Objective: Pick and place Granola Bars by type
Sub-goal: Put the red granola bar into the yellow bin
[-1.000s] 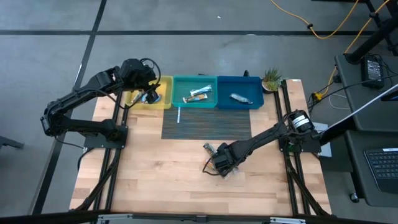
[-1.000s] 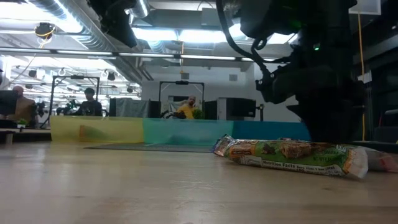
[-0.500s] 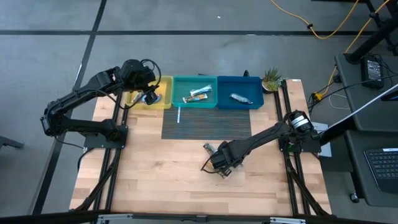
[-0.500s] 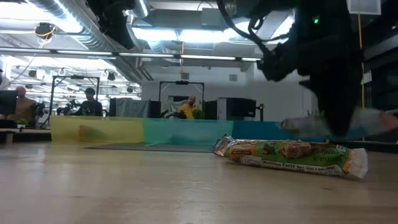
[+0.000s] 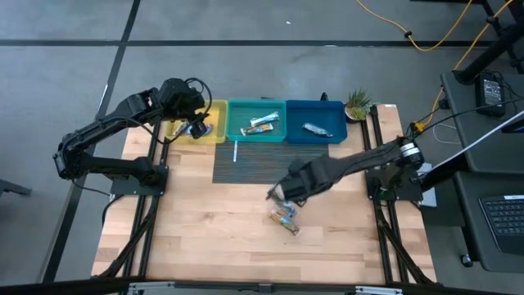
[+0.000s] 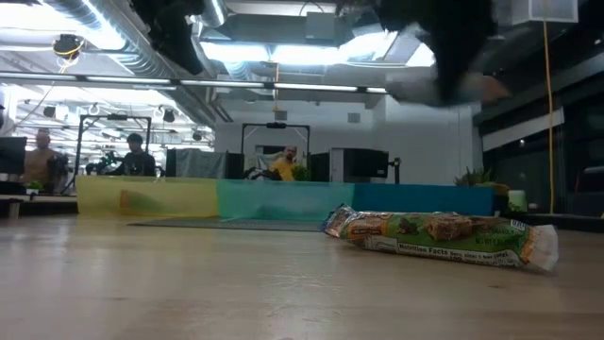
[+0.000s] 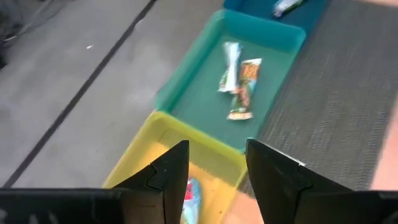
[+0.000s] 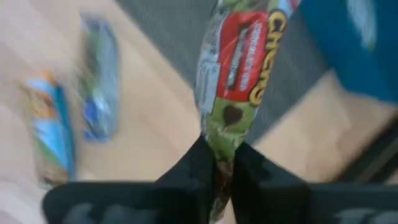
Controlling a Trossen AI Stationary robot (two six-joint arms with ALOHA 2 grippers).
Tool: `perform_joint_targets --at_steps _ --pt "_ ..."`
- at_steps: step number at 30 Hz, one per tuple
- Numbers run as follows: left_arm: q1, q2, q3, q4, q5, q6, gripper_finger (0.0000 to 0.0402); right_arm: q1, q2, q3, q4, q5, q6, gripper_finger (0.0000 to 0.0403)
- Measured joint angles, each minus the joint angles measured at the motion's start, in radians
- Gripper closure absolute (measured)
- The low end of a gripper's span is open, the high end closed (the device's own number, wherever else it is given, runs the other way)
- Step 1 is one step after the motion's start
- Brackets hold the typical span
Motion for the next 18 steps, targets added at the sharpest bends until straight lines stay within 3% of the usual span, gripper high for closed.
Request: perform_joint_targets --at_steps 5,10,14,18 --pt "-0.002 0.0 0.0 0.102 0.211 0.006 0.0249 -0.044 -0.082 0.049 0.214 0.168 -0.208 0.0359" --pt "-0.038 0.0 -0.029 0.346 0.449 -0.041 0.0249 -0.07 -0.124 0.051 0.48 0.263 -0.533 0.0356" --pt "-0.069 0.001 -0.047 0.497 0.529 -0.076 0.0249 -0.102 -0.124 0.051 0.606 0.306 -0.773 0.036" --pt "-0.101 0.006 -0.048 0.593 0.515 -0.104 0.0246 -0.159 -0.119 0.051 0.693 0.272 -0.889 0.0368"
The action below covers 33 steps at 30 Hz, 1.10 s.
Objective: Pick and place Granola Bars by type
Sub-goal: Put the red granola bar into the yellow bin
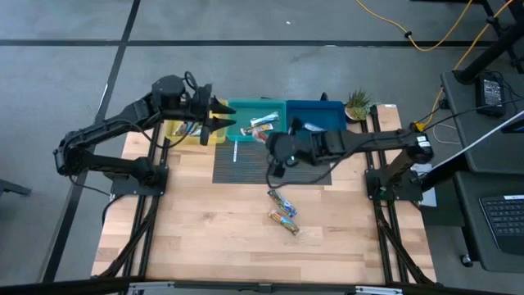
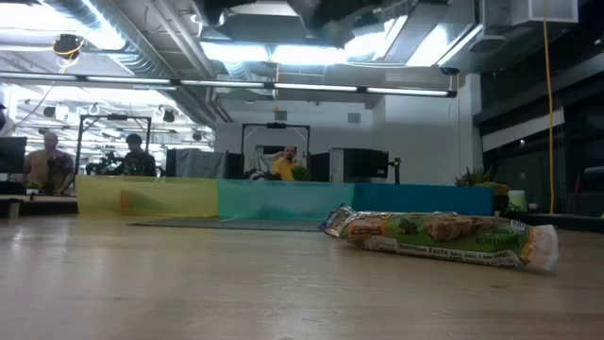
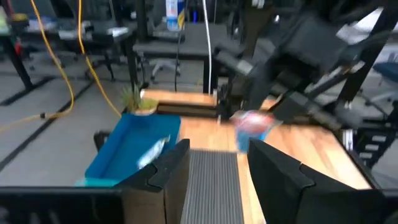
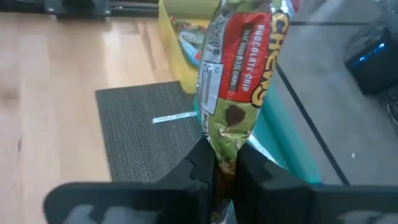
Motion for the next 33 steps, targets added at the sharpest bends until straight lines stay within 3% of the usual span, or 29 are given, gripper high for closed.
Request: perform_joint_targets --at_steps 16,24,33 --pt "-0.079 0.048 0.0 0.107 -0.005 -0.049 0.0122 -0.152 0.001 0.0 0.251 -0.283 -0.276 0.0372" --pt "-0.121 0.135 0.0 0.269 -0.025 -0.111 0.012 -0.181 0.001 0.0 0.27 -0.332 -0.328 0.0365" --pt "-0.133 0.168 0.0 0.272 -0.054 -0.143 0.0148 -0.182 0.001 0.0 0.269 -0.356 -0.364 0.0368"
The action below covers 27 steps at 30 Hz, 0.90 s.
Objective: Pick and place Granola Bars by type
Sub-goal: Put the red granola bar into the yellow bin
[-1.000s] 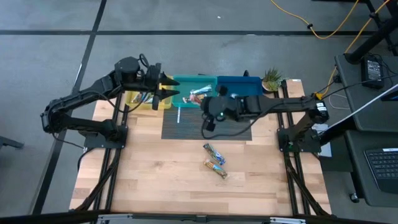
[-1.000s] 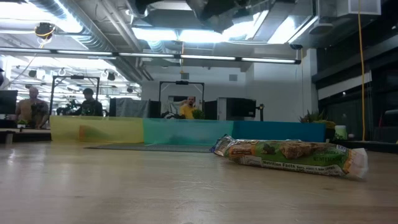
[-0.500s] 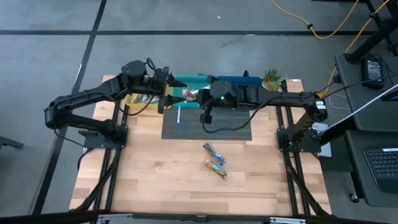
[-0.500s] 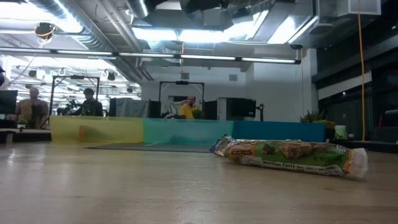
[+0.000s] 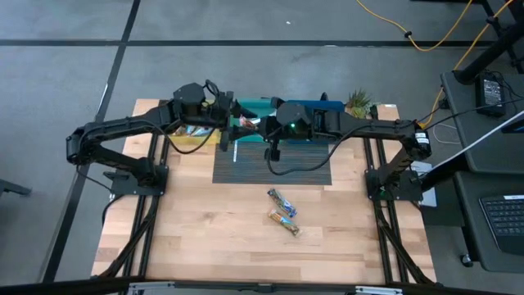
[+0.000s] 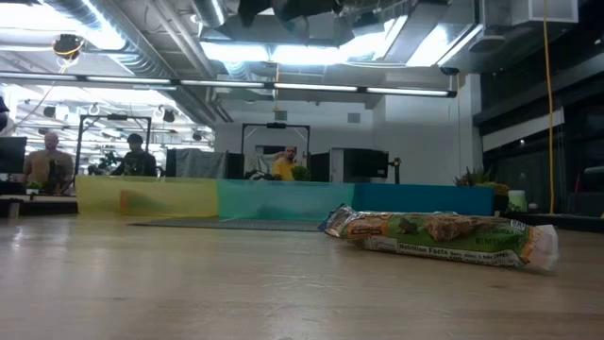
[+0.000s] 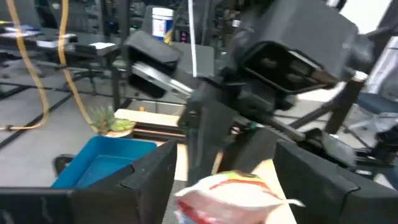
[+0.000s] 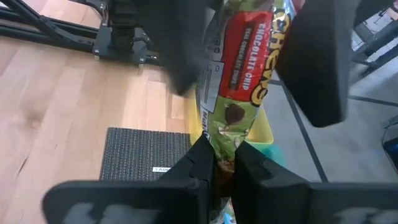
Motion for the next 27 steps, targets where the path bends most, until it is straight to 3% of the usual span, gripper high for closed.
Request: perform_joint_targets --at_steps 8,19,27 --pt "0.001 0.0 0.0 0.0 -0.074 -0.033 0.0227 0.0 0.0 0.0 0.0 -0.001 0.0 0.0366" --pt "0.001 0.0 0.0 -0.001 -0.075 -0.033 0.0361 0.0 0.0 0.001 0.01 -0.001 0.0 0.0346" --pt "0.001 -0.003 0.001 0.008 -0.067 -0.033 0.0379 0.0 0.001 0.057 -0.039 -0.052 0.002 0.0286"
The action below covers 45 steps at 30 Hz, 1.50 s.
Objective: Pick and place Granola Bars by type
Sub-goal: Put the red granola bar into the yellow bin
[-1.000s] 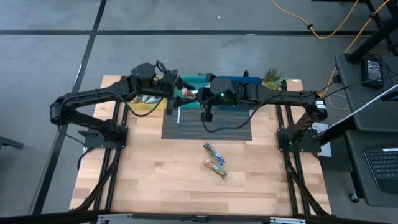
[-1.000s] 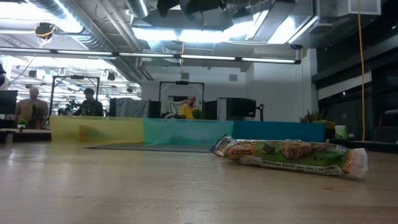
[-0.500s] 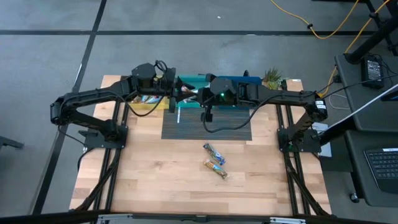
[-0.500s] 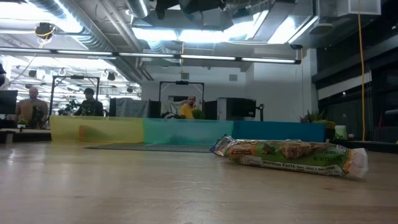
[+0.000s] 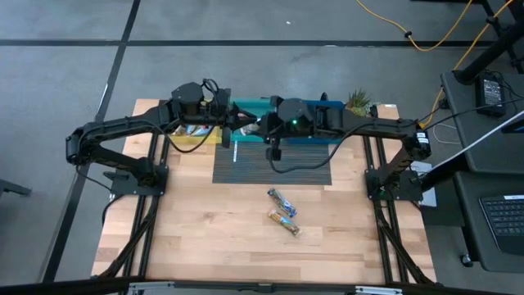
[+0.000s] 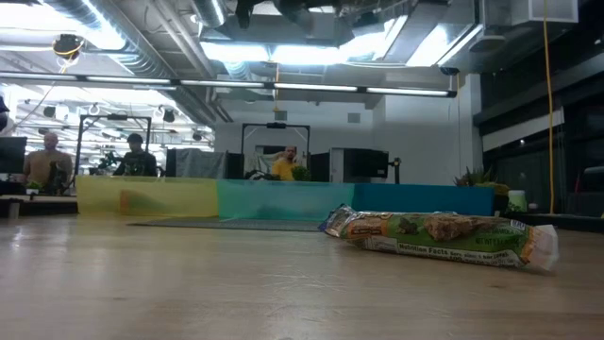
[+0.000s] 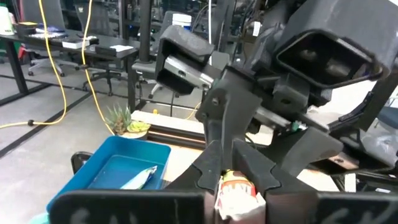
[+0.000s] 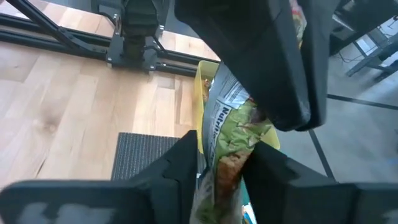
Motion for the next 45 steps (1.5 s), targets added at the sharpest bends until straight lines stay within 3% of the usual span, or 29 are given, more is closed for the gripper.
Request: perform_joint_targets --at_steps 13,19,24,27,31,36,40,45 --pt "0.0 0.003 -0.001 -0.037 0.0 0.007 0.0384 0.0 -0.001 0.217 -0.337 0.026 0.007 0.0176" --pt "0.0 0.003 -0.001 -0.087 -0.005 0.016 0.0385 0.0 -0.002 0.328 -0.493 0.146 0.057 0.017" --pt "0.002 0.002 -0.001 -0.183 -0.036 0.018 0.0385 0.0 -0.01 0.334 -0.677 0.255 0.133 0.0181" --pt "0.019 -0.012 -0.001 -0.288 -0.08 0.018 0.0385 0.0 -0.018 0.287 -0.801 0.311 0.195 0.0186" --pt "0.046 -0.048 -0.001 -0.446 -0.191 0.009 0.0385 -0.006 -0.036 0.175 -0.838 0.342 0.219 0.0189" --pt "0.101 -0.11 -0.001 -0.612 -0.319 0.002 0.0385 -0.034 -0.083 -0.014 -0.728 0.334 0.195 0.0189" --pt "0.158 -0.145 -0.001 -0.716 -0.409 -0.012 0.0385 -0.072 -0.144 -0.149 -0.612 0.256 0.179 0.019" --pt "0.22 -0.148 -0.001 -0.775 -0.43 -0.045 0.0385 -0.103 -0.224 -0.239 -0.544 0.218 0.148 0.019"
